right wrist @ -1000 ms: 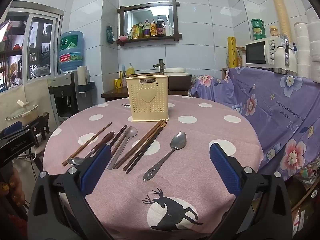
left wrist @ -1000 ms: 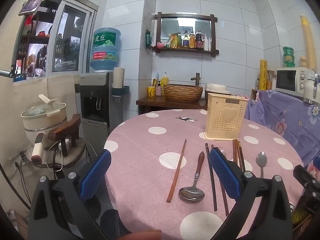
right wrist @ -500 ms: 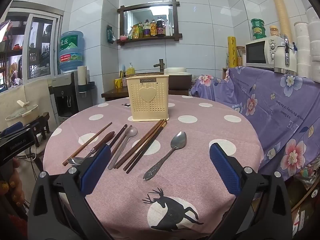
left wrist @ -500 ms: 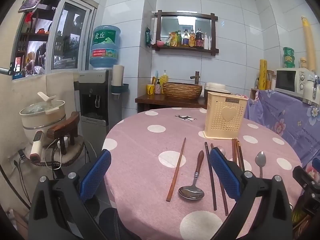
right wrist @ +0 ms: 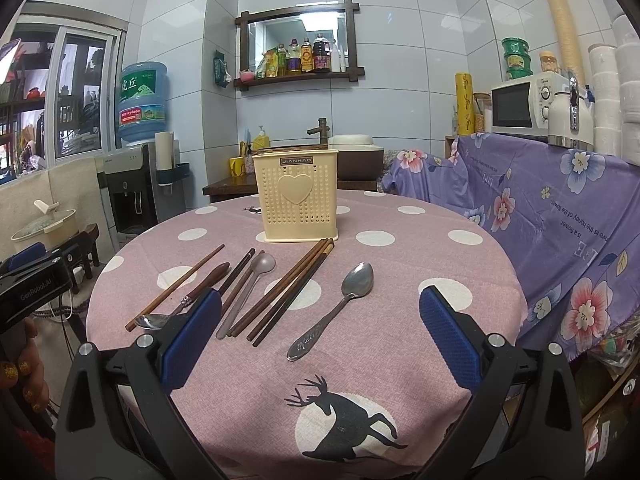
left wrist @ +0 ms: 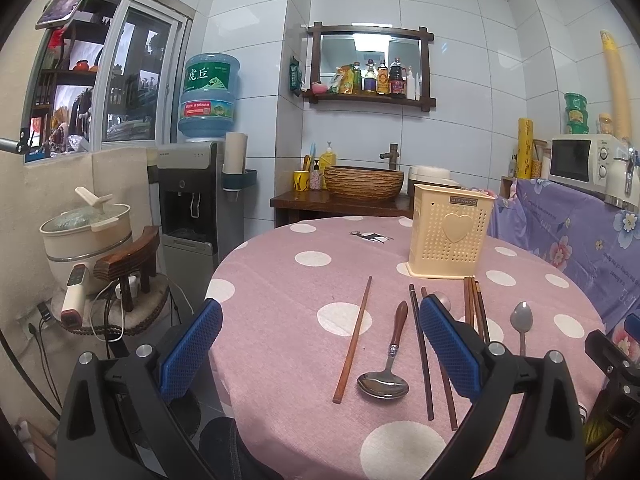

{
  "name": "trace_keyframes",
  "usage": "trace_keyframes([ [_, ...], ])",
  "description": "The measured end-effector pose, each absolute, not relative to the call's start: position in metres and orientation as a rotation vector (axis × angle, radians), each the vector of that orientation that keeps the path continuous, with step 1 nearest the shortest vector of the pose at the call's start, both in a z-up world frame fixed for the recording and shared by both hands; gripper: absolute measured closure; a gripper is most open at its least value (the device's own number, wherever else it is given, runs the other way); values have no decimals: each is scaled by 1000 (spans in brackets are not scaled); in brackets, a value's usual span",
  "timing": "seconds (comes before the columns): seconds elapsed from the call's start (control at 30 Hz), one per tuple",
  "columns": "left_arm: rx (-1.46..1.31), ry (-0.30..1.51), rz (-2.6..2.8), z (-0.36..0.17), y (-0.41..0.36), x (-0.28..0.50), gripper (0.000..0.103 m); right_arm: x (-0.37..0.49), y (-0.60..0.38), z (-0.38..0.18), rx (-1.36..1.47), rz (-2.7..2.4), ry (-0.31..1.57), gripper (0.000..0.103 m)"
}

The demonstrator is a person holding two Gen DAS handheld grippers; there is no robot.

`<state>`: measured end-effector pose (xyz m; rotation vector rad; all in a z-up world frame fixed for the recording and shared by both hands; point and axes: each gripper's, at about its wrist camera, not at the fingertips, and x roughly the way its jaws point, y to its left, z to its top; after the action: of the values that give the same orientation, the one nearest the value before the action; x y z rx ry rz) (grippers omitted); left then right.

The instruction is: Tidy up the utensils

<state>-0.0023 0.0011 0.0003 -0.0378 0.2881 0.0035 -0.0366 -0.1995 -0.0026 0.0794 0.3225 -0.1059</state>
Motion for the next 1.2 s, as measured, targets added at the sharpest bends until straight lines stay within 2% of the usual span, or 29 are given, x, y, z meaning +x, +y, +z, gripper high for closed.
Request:
trace_keyframes([
  [1.2, -32, 293, 2, -3, 1, -2, 5, -37, -198, -6, 79, -102, 324, 5],
])
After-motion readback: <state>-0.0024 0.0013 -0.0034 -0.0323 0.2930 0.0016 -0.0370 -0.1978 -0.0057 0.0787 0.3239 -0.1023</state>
